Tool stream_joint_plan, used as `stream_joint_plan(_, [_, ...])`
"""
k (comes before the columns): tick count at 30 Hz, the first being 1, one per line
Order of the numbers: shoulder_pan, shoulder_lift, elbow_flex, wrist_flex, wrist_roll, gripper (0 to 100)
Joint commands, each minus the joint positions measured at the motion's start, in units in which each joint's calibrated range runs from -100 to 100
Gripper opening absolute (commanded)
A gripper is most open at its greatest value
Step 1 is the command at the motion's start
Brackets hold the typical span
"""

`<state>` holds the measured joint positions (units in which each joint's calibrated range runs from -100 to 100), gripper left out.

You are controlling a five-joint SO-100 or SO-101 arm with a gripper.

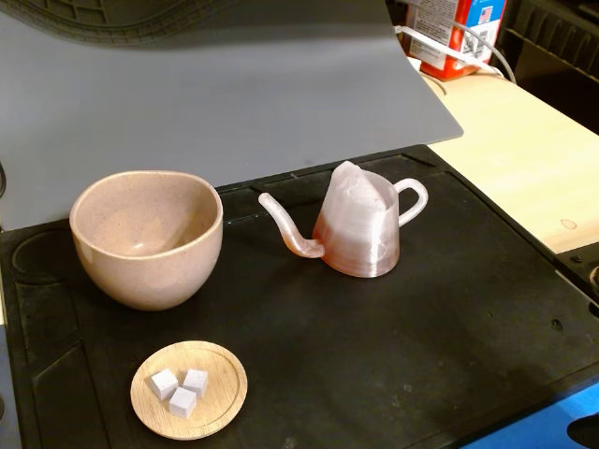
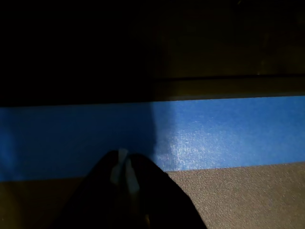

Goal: Pick up a kettle and pour liquid into a cup.

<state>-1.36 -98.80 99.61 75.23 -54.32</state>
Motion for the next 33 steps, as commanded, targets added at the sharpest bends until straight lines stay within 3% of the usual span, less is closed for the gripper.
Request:
stream_joint_plan(1, [-0.05, -0.26, 0.12, 0.21, 0.24, 1])
stream_joint_plan(28, [-0.12, -0.26, 0.12, 0.13, 0.24, 1])
stream_joint_plan(33, [-0.12, -0.17, 0.12, -10.34, 0.24, 1])
